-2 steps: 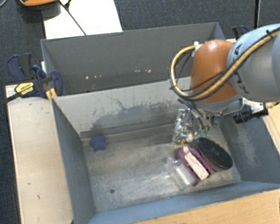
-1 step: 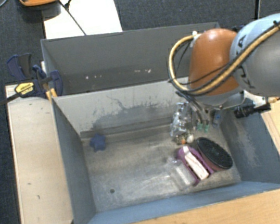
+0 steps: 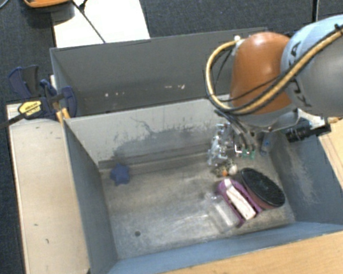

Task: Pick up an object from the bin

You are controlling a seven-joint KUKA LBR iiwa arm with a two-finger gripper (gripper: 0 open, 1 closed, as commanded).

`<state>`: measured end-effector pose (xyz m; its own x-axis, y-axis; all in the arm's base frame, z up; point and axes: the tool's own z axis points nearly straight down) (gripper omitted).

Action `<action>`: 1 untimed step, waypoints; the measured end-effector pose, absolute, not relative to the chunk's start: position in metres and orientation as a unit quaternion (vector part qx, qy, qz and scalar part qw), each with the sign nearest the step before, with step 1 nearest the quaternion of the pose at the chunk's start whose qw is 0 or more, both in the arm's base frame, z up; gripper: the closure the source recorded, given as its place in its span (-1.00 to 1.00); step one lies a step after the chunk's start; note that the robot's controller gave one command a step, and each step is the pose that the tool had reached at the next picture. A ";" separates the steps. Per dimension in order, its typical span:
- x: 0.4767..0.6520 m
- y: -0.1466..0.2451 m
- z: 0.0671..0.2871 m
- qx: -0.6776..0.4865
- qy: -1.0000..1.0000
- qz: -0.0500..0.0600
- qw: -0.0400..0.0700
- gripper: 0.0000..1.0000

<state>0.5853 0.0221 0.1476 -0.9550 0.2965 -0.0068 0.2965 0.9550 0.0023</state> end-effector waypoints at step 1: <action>0.585 0.022 0.147 0.150 0.989 0.001 0.003 -1.00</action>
Offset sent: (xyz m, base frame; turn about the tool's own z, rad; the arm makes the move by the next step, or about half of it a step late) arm 0.0000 0.0000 0.0000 0.0000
